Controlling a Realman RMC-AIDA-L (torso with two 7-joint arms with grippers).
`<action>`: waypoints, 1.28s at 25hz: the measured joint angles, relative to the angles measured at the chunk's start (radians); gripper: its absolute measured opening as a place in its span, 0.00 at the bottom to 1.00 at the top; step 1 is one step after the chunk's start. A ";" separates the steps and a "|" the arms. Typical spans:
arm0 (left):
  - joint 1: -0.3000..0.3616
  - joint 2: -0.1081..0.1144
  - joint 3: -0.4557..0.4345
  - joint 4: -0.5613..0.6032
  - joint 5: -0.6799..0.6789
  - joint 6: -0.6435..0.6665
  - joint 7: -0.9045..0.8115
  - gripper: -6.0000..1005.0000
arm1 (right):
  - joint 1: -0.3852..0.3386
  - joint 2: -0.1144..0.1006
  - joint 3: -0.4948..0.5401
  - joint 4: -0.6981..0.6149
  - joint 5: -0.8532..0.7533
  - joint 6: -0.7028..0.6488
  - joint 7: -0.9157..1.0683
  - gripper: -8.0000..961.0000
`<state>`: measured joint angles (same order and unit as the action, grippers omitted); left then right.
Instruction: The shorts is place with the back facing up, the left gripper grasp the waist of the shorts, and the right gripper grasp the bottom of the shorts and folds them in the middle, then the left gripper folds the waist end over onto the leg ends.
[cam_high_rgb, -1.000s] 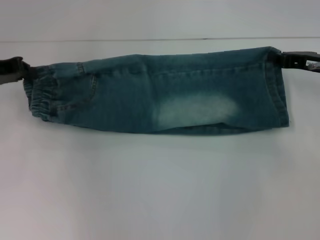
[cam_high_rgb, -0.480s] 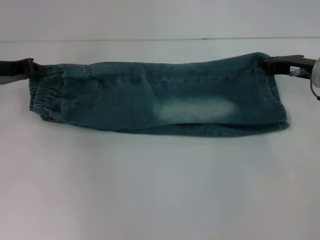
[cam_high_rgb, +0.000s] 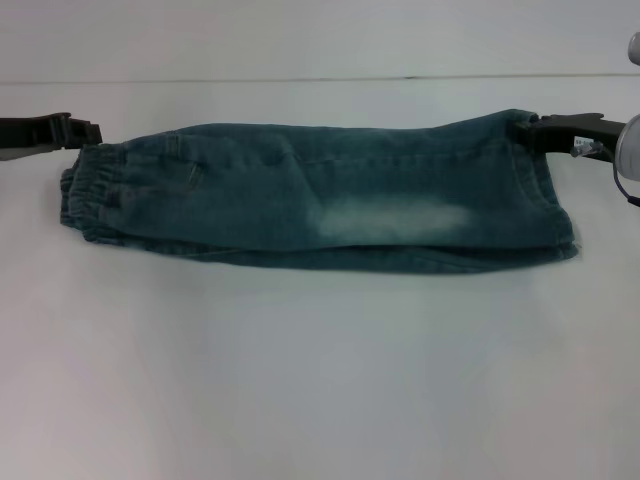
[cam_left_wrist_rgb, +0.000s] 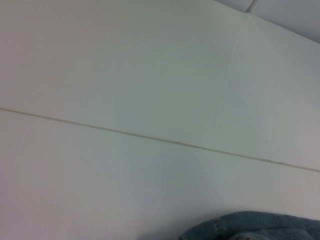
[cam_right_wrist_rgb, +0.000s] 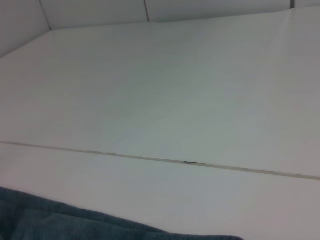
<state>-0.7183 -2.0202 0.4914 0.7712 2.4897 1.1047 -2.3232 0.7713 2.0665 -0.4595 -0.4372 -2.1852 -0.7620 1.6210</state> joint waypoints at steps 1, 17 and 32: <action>0.001 0.000 0.001 0.000 0.000 -0.006 0.000 0.20 | -0.003 0.000 -0.001 0.000 0.005 0.001 0.000 0.04; 0.012 -0.009 0.003 0.011 -0.001 -0.068 0.032 0.84 | -0.016 -0.013 0.004 -0.009 0.029 -0.029 0.003 0.75; 0.090 0.010 0.014 0.193 -0.004 0.233 0.140 0.93 | -0.113 -0.098 -0.043 -0.157 0.118 -0.734 0.041 0.98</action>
<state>-0.6278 -2.0101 0.5053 0.9638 2.4855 1.3380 -2.1828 0.6581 1.9684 -0.5029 -0.5941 -2.0674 -1.4957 1.6616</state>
